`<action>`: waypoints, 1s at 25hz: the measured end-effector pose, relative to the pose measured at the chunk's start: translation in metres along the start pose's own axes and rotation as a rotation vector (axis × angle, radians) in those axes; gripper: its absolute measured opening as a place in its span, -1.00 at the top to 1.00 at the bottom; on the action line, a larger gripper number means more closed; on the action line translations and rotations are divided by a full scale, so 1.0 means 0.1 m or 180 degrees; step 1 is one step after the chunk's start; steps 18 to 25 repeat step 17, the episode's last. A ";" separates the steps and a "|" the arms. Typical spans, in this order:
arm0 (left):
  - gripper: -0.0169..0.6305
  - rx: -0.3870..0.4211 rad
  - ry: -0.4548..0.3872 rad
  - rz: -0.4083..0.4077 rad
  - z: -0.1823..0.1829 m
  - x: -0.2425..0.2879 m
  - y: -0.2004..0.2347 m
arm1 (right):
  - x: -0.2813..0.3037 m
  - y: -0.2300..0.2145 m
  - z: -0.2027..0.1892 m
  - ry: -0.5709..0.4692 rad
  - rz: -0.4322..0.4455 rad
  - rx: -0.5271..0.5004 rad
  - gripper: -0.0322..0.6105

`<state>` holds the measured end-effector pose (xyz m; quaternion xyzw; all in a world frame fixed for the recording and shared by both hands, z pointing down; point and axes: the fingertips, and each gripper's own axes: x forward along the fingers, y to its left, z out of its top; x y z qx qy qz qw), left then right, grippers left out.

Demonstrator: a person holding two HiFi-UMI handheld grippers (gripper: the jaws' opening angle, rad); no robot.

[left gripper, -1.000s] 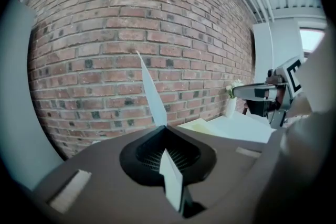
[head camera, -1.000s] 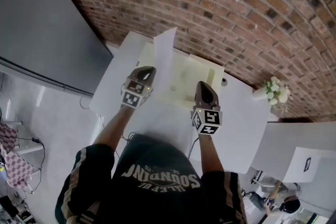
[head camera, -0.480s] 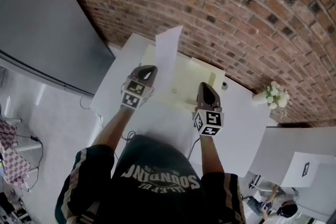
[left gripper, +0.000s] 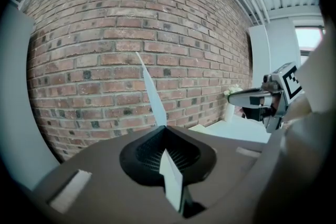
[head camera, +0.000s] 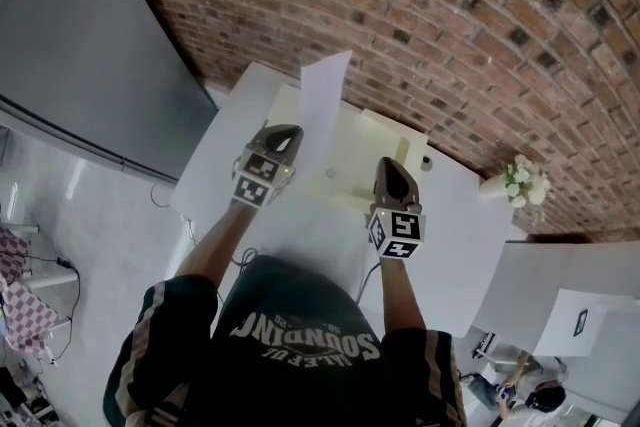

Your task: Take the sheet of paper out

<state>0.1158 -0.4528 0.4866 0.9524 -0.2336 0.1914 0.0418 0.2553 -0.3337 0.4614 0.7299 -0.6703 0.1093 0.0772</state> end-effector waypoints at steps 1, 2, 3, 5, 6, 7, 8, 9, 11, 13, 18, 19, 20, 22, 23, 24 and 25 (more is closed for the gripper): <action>0.91 0.0000 0.0003 -0.0007 0.00 0.00 -0.01 | 0.00 0.00 0.00 0.0004 0.0000 0.0001 0.90; 0.91 -0.0002 0.0004 -0.0013 0.00 0.00 -0.02 | 0.00 0.01 -0.01 0.0007 0.0000 0.0002 0.90; 0.91 -0.0002 0.0005 -0.0019 0.00 0.00 -0.02 | 0.00 0.01 -0.01 0.0010 -0.0001 0.0002 0.90; 0.91 -0.0007 0.0021 -0.0025 0.02 -0.01 -0.04 | -0.01 0.02 -0.01 0.0016 -0.0004 0.0001 0.90; 0.91 -0.0013 0.0030 -0.0029 0.03 -0.02 -0.05 | -0.01 0.02 -0.02 0.0019 -0.0006 0.0000 0.90; 0.91 -0.0017 0.0035 -0.0034 0.04 -0.02 -0.06 | -0.01 0.02 -0.02 0.0023 -0.0007 -0.0004 0.90; 0.91 -0.0020 0.0038 -0.0041 0.03 -0.02 -0.07 | -0.02 0.02 -0.02 0.0027 -0.0009 -0.0013 0.90; 0.91 -0.0022 0.0040 -0.0048 0.03 -0.02 -0.07 | -0.02 0.02 -0.03 0.0030 -0.0011 -0.0026 0.90; 0.91 -0.0025 0.0045 -0.0058 0.01 -0.01 -0.08 | -0.02 0.03 -0.05 0.0040 -0.0012 -0.0041 0.90; 0.91 -0.0021 0.0059 -0.0069 -0.01 -0.01 -0.08 | -0.02 0.03 -0.06 0.0050 -0.0012 -0.0038 0.90; 0.91 0.0007 0.0104 -0.0094 -0.08 0.02 -0.07 | -0.02 0.03 -0.06 0.0052 -0.0017 -0.0037 0.90; 0.91 0.0007 0.0104 -0.0094 -0.08 0.02 -0.07 | -0.02 0.03 -0.06 0.0052 -0.0017 -0.0037 0.90; 0.91 0.0007 0.0104 -0.0094 -0.08 0.02 -0.07 | -0.02 0.03 -0.06 0.0052 -0.0017 -0.0037 0.90; 0.91 0.0007 0.0104 -0.0094 -0.08 0.02 -0.07 | -0.02 0.03 -0.06 0.0052 -0.0017 -0.0037 0.90; 0.91 0.0007 0.0104 -0.0094 -0.08 0.02 -0.07 | -0.02 0.03 -0.06 0.0052 -0.0017 -0.0037 0.90; 0.91 0.0007 0.0104 -0.0094 -0.08 0.02 -0.07 | -0.02 0.03 -0.06 0.0052 -0.0017 -0.0037 0.90; 0.91 0.0007 0.0104 -0.0094 -0.08 0.02 -0.07 | -0.02 0.03 -0.06 0.0052 -0.0017 -0.0037 0.90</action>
